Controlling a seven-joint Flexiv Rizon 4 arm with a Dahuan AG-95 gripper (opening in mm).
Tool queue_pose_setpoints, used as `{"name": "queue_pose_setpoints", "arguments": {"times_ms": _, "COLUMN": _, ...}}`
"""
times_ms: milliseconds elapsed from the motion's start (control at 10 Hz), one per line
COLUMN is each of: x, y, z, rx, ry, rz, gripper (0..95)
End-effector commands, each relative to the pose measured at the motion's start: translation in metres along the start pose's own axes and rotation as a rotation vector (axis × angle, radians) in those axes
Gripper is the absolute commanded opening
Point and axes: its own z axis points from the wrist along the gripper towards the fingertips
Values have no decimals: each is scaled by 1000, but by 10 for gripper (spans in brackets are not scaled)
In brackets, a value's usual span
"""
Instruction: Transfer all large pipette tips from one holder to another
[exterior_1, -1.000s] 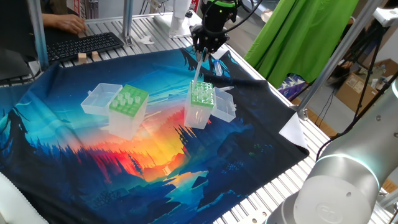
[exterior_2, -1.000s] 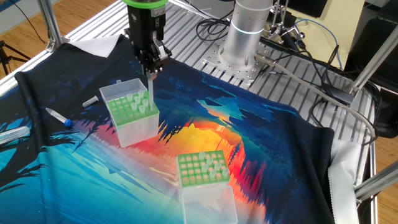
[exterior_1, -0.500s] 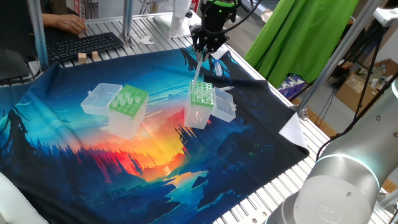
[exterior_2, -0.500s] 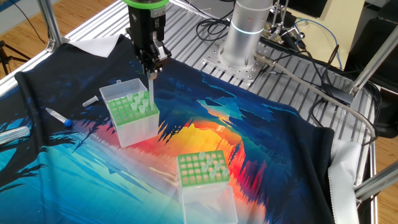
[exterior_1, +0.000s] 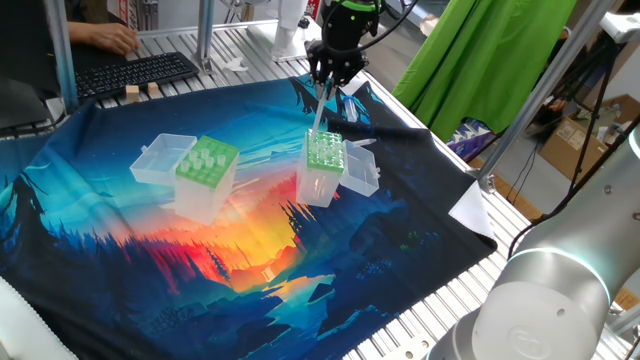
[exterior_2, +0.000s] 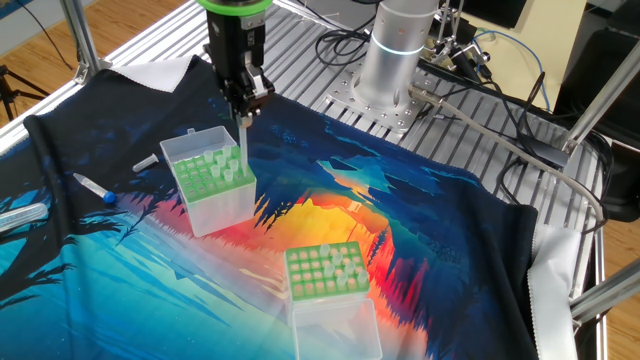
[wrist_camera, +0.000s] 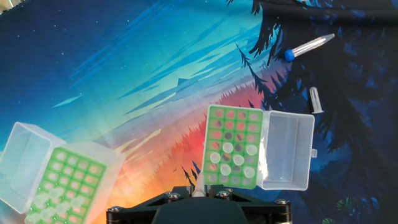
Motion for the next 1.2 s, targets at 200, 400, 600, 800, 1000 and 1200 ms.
{"name": "queue_pose_setpoints", "arguments": {"times_ms": 200, "x": 4, "y": -3, "z": 2, "rx": -2, "ry": -5, "rz": -1, "gripper": 0}}
{"name": "queue_pose_setpoints", "arguments": {"times_ms": 400, "x": 7, "y": -7, "z": 5, "rx": -2, "ry": -9, "rz": -7, "gripper": 0}}
{"name": "queue_pose_setpoints", "arguments": {"times_ms": 600, "x": 7, "y": -11, "z": 7, "rx": -8, "ry": -9, "rz": -8, "gripper": 0}}
{"name": "queue_pose_setpoints", "arguments": {"times_ms": 800, "x": 6, "y": -13, "z": 9, "rx": -11, "ry": -14, "rz": -5, "gripper": 0}}
{"name": "queue_pose_setpoints", "arguments": {"times_ms": 1000, "x": 5, "y": -14, "z": 11, "rx": -15, "ry": -14, "rz": -3, "gripper": 0}}
{"name": "queue_pose_setpoints", "arguments": {"times_ms": 1200, "x": 5, "y": -14, "z": 14, "rx": -20, "ry": -15, "rz": -3, "gripper": 0}}
